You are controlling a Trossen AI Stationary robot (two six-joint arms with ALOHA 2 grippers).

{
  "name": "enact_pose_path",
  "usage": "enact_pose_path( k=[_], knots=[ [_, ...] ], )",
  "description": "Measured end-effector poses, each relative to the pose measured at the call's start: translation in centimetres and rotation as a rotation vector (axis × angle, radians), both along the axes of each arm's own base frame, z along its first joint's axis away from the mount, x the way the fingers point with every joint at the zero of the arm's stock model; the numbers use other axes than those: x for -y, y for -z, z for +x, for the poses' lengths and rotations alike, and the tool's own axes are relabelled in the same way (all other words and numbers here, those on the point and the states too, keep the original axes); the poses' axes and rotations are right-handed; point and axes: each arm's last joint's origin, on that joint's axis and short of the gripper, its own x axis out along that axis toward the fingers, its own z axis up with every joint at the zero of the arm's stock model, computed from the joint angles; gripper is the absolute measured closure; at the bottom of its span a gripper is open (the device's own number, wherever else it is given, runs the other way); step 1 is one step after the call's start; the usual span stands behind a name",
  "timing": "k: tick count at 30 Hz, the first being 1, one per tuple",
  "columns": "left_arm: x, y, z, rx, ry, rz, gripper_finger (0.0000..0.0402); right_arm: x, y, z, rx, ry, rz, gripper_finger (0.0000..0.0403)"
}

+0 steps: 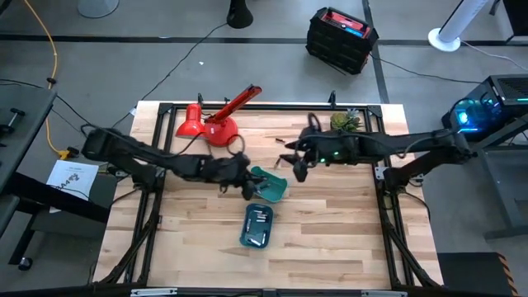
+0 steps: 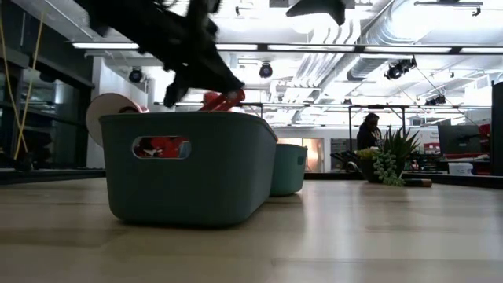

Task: Sort batteries
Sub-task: Put the black battery into the light blue bin

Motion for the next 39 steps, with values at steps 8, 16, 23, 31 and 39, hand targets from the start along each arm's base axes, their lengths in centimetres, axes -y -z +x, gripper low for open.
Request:
enact_pose_path(
  k=[8,16,23,31,39],
  knots=[
    [-0.6,-0.4,2.5,-0.134,0.112,0.110,0.0279,0.1,-0.7,-1.4,-0.007,0.032,0.019,0.0208],
    [-0.2,-2.8,-3.0,-0.585,0.130,0.041,0.0222,0.1,0.4,-0.6,-0.059,0.031,0.007,0.0208],
    [3.9,0.6,-12.4,-1.010,-0.110,-0.226,0.0234,0.1,2.2,0.6,-0.149,0.037,-0.016,0.0208],
    [7.3,4.0,-18.3,-1.295,-0.081,-0.369,0.0238,-0.1,4.3,2.2,-0.229,0.008,-0.013,0.0208],
    [8.1,5.8,-19.2,-1.318,-0.051,-0.357,0.0239,-0.2,4.4,2.4,-0.228,0.006,-0.011,0.0208]
  ],
)
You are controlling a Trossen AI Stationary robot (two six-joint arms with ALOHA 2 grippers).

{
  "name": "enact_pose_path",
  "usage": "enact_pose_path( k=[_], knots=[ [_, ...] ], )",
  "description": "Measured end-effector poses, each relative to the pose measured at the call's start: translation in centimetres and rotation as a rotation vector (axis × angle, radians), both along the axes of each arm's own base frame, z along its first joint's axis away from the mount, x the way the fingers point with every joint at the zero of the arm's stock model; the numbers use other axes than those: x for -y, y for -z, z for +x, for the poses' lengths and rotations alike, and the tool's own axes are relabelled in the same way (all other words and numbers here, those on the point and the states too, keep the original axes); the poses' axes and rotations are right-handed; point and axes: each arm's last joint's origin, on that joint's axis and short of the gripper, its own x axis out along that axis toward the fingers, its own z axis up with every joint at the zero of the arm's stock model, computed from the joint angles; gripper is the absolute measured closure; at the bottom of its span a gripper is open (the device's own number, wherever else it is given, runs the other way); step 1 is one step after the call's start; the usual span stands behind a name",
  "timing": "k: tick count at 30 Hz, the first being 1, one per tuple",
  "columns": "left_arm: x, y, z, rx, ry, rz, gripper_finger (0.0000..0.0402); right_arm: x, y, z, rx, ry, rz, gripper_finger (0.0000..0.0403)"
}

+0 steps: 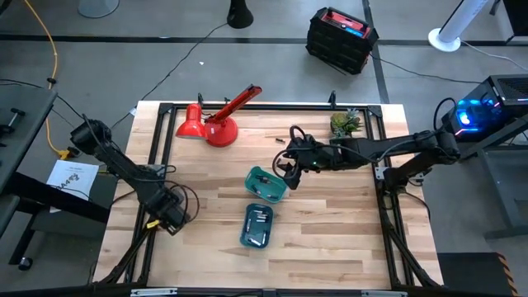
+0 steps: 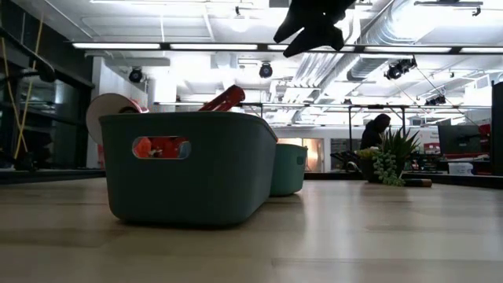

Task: Sort batteries
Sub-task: Put the black battery into the light blue bin

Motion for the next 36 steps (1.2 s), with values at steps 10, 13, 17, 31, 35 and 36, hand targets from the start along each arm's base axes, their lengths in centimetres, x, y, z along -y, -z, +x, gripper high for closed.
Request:
enact_pose_path(
  k=[10,13,17,31,35,36],
  knots=[
    [-0.1,2.4,-0.2,0.034,-0.041,-0.072,0.0239,0.0,-0.2,0.1,0.031,0.018,0.024,0.0208],
    [0.4,1.6,0.3,0.047,-0.024,-0.102,0.0239,0.0,-0.2,0.1,0.032,0.018,0.024,0.0208],
    [0.9,0.6,0.9,0.077,0.019,-0.130,0.0239,0.0,-0.2,0.1,0.035,0.028,0.036,0.0208],
    [0.5,1.6,-1.1,-0.009,0.034,-0.020,0.0239,0.0,-0.4,0.3,0.064,0.032,0.044,0.0208],
    [0.4,2.0,-1.2,-0.007,-0.013,-0.005,0.0239,0.0,-0.4,0.3,0.065,0.033,0.046,0.0208],
    [0.4,2.1,-1.1,0.005,-0.025,-0.009,0.0239,0.0,-0.4,0.3,0.064,0.033,0.045,0.0208]
  ],
)
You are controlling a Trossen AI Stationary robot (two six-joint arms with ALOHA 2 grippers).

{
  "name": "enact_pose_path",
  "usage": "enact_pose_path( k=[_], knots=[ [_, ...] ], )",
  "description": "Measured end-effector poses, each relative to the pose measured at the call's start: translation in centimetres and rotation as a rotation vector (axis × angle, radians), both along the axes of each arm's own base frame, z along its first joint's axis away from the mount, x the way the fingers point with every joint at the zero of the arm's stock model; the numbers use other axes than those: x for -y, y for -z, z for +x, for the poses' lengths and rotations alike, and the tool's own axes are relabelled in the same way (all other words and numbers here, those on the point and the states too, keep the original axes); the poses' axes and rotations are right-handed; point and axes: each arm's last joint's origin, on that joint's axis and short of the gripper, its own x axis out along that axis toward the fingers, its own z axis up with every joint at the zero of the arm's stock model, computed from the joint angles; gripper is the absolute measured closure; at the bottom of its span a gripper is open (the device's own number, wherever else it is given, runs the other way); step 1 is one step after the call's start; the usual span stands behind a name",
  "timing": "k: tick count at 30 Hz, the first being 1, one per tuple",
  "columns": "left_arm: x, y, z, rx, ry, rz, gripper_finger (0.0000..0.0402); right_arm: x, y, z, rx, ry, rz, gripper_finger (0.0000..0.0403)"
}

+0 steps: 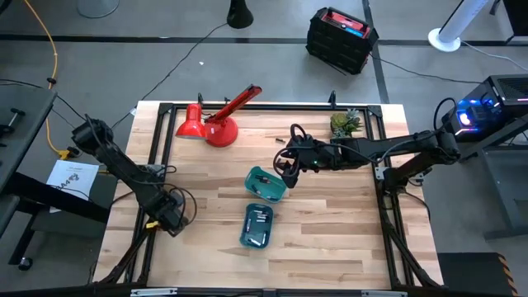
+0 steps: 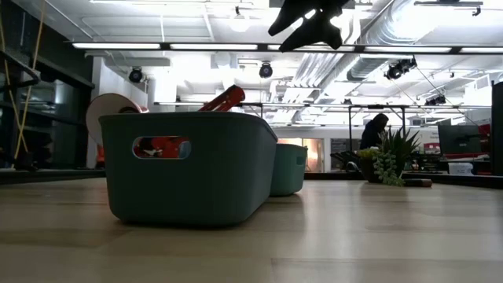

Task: Sort batteries
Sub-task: Put the black battery into the light blue bin

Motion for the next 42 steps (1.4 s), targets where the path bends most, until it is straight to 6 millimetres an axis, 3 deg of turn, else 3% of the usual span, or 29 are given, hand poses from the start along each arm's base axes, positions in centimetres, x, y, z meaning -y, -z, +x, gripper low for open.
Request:
enact_pose_path(
  k=[10,13,17,22,27,32,37,42],
  knots=[
    [1.0,0.2,0.4,0.099,-0.186,0.052,0.0246,0.0,0.0,-0.1,-0.008,-0.001,-0.002,0.0208],
    [1.2,0.3,0.6,0.138,-0.223,0.057,0.0283,0.0,0.1,-0.1,-0.011,-0.002,-0.004,0.0208],
    [1.5,0.2,1.1,0.218,-0.277,0.055,0.0368,0.0,0.1,-0.1,-0.020,-0.004,-0.007,0.0208],
    [1.6,-0.5,2.8,0.428,-0.333,0.097,0.0370,0.0,0.2,-0.2,-0.032,-0.006,-0.010,0.0208],
    [0.6,-3.5,6.3,0.859,-0.367,0.236,0.0370,0.0,-0.1,-0.2,-0.010,-0.017,0.000,0.0208],
    [-1.9,-7.6,10.5,1.198,-0.215,0.362,0.0370,-0.1,-1.7,-0.7,0.094,-0.048,0.028,0.0208],
    [-4.9,-9.1,14.7,1.301,0.015,0.440,0.0370,0.0,-3.4,-1.9,0.164,-0.039,0.029,0.0208],
    [-7.5,-8.1,19.4,1.279,0.137,0.433,0.0370,0.0,-4.0,-2.5,0.179,-0.035,0.033,0.0208]
  ],
)
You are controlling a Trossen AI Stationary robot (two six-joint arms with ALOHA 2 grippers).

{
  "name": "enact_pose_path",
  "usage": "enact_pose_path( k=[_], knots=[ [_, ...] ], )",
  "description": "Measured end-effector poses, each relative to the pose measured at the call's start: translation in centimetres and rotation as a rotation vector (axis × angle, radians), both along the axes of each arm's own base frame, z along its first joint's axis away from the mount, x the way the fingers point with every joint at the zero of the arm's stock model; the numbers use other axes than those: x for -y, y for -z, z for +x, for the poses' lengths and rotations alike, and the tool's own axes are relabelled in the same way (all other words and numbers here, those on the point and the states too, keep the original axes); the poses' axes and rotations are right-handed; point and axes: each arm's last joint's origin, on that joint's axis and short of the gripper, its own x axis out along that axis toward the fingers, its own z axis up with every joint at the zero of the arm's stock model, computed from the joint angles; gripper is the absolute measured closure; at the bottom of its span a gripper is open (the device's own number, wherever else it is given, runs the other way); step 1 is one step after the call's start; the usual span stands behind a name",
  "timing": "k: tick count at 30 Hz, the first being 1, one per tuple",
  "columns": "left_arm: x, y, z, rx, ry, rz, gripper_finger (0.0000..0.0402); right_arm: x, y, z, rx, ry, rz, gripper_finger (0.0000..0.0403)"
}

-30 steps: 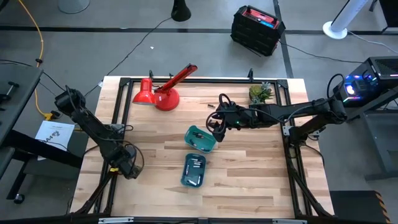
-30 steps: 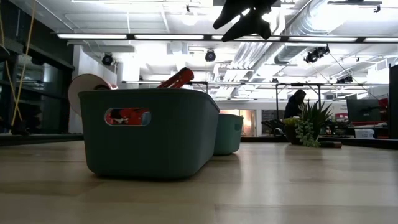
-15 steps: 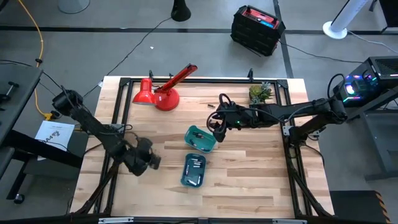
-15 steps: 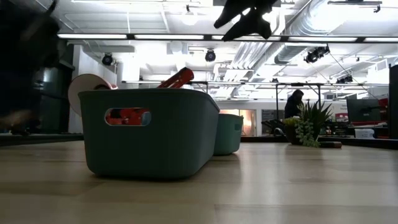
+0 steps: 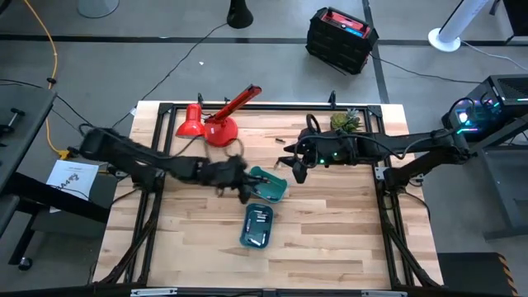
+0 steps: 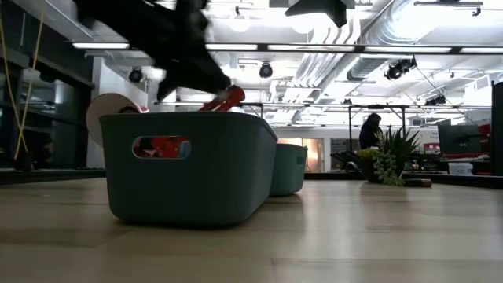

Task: Sort batteries
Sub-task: Put the black battery into the light blue bin

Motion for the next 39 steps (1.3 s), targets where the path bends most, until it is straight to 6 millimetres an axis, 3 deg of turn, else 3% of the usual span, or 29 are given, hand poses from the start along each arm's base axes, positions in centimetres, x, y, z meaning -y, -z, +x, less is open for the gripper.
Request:
enact_pose_path(
  k=[2,6,12,15,19,25,31,35,39],
  knots=[
    [-0.6,0.3,2.0,-0.001,0.053,0.009,0.0364,0.0,0.0,0.0,0.002,0.000,0.000,0.0208],
    [-1.4,0.7,4.9,-0.045,0.097,0.034,0.0305,0.0,0.2,-0.1,-0.027,0.002,-0.003,0.0208],
    [-2.0,-0.8,5.7,-0.169,0.175,0.083,0.0225,0.6,0.5,-0.3,-0.058,0.060,-0.031,0.0208],
    [-2.2,-1.8,4.4,-0.255,0.242,0.044,0.0205,1.6,0.9,-0.4,-0.088,0.141,-0.004,0.0208],
    [-1.8,-3.4,1.5,-0.286,0.211,0.055,0.0200,4.8,2.8,-0.2,-0.196,0.299,0.141,0.0211],
    [-1.4,-5.7,-3.9,-0.136,0.032,0.083,0.0204,8.5,7.2,2.7,-0.335,0.223,0.237,0.0219],
    [-0.3,-6.3,-8.3,0.002,-0.079,0.012,0.0204,11.6,12.6,4.7,-0.477,0.290,0.312,0.0220],
    [0.4,-6.3,-9.8,0.061,-0.128,-0.021,0.0204,13.2,15.3,5.7,-0.516,0.277,0.267,0.0220],
    [1.1,-6.7,-10.1,0.098,-0.125,-0.031,0.0204,14.9,16.6,6.0,-0.539,0.302,0.178,0.0220]
  ],
)
